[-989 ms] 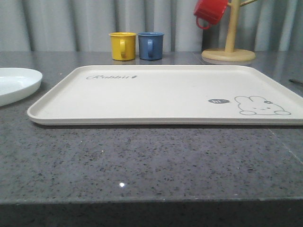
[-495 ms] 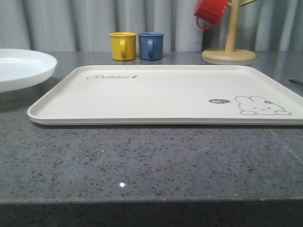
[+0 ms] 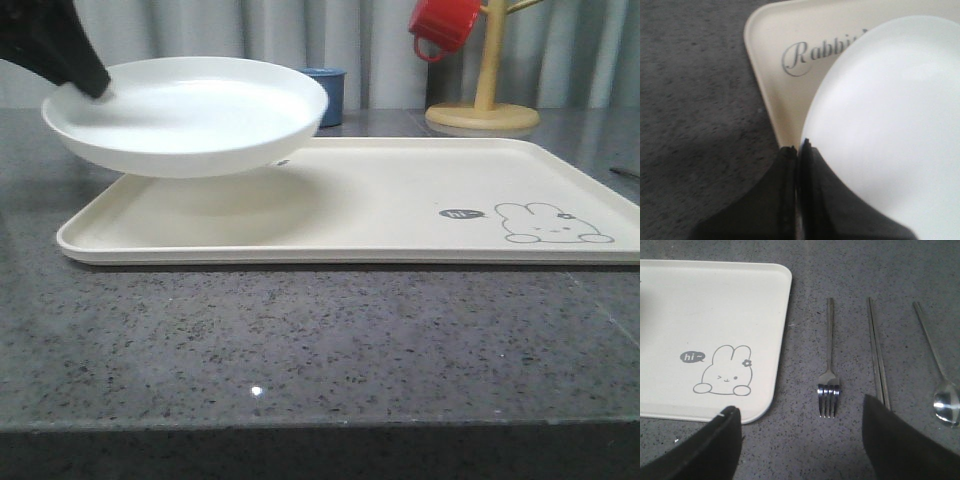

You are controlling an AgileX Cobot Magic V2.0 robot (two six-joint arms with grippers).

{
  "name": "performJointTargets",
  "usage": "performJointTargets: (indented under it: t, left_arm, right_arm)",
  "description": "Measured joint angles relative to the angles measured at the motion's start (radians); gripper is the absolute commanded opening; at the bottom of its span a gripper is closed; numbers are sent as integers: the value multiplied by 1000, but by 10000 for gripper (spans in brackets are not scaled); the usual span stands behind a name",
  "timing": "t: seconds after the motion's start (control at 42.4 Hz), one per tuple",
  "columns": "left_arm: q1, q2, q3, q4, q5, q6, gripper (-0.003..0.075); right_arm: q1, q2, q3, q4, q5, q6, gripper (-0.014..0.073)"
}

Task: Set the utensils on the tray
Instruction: 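Lift the plate with the left gripper and lower it onto the tray, then release the plate and raise the left gripper away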

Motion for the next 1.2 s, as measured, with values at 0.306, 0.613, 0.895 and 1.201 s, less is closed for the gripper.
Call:
performJointTargets:
  t: [0.306,0.613,0.895,1.201]
  left_arm:
    - [-83,116,0,-53,-74,2,-8]
    - [-83,167,-13,-64,-57,2,464]
    - [-89,46,-73,7,38,2,471]
    - [-327,-225,-47,240,116,-105,471]
  right_arm:
    - [0,0,0,0,0,0,536]
    - [0,0,0,0,1,0,536]
    - [0,0,0,0,1,0,536]
    - [0,0,0,0,1,0,536]
